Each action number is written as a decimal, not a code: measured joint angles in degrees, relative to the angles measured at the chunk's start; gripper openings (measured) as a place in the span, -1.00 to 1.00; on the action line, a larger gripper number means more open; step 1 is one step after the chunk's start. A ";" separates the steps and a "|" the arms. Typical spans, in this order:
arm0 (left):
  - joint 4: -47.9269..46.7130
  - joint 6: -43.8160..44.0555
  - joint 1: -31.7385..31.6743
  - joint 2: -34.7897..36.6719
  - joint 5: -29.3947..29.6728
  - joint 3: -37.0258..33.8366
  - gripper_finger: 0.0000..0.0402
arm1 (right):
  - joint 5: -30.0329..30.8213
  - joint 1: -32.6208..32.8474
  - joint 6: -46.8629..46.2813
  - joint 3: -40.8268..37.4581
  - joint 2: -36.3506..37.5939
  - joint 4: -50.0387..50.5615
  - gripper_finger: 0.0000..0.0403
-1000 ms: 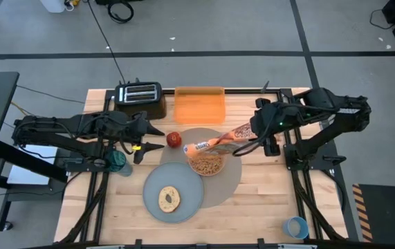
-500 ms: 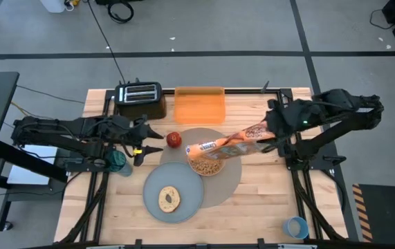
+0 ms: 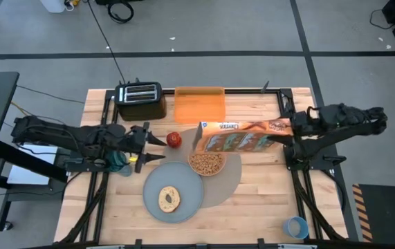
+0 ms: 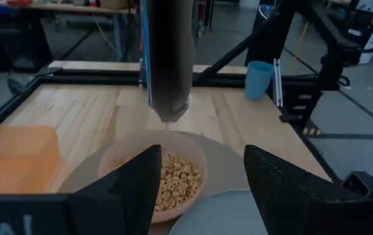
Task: Arrange a breakfast setting
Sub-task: Pour the cereal from the cereal box into the pink bowl
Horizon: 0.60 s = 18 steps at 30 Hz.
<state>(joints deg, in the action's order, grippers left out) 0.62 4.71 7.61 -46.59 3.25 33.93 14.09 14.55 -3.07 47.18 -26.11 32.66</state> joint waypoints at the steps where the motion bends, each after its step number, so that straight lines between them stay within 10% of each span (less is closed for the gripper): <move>1: 1.85 -0.35 -0.06 -0.02 0.00 -1.29 0.13 | 0.00 0.00 1.05 -2.28 1.51 -2.64 0.17; 10: 37.52 -6.92 -0.29 -2.31 0.00 -16.26 0.13 | -1.61 -0.02 12.35 -22.67 7.89 -40.70 0.17; 18: 52.73 -5.77 -3.47 -9.59 0.03 -17.69 0.21 | -5.07 -1.42 16.67 -39.27 -2.33 -90.37 0.17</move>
<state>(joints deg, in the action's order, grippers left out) 53.35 -1.06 4.15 -56.18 3.27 16.24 9.02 13.13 13.60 7.91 -28.44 -57.71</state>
